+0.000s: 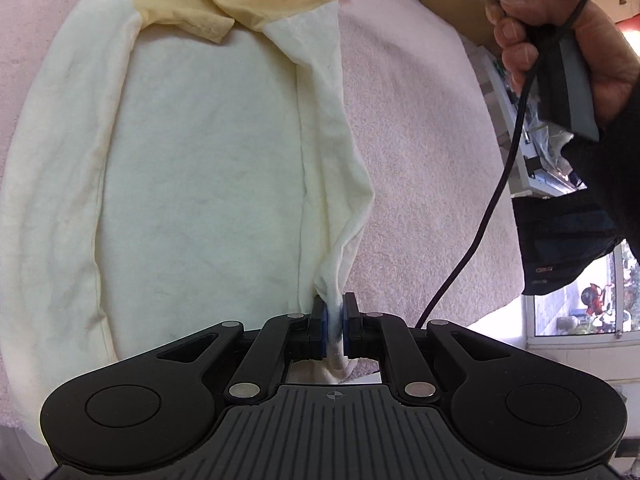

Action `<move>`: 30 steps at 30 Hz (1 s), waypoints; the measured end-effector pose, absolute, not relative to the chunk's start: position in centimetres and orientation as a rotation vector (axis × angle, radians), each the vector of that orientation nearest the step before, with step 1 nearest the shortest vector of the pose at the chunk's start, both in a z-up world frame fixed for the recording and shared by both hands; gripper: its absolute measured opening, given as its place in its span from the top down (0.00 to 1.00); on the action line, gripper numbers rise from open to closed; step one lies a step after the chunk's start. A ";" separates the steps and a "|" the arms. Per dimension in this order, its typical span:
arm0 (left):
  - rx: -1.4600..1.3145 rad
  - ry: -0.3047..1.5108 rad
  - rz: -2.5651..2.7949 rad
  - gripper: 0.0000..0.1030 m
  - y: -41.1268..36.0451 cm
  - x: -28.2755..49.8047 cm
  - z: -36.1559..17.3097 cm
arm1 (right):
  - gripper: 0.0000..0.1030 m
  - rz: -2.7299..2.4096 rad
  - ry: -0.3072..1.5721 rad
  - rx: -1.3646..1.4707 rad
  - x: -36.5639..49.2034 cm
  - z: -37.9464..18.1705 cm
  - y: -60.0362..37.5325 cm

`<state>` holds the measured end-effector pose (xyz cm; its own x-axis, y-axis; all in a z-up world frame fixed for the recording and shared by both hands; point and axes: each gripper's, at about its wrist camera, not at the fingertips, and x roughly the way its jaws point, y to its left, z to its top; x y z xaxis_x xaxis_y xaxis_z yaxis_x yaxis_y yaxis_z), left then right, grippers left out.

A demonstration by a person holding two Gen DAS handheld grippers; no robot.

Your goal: Fold clothes

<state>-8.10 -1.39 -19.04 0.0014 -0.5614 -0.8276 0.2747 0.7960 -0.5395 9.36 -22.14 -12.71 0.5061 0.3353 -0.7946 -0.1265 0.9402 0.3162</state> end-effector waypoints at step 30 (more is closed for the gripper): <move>-0.163 1.426 -0.613 0.51 -2.1 -8.7 -18.4 | 0.97 0.591 1.038 -0.271 17.8 -12.2 -15.4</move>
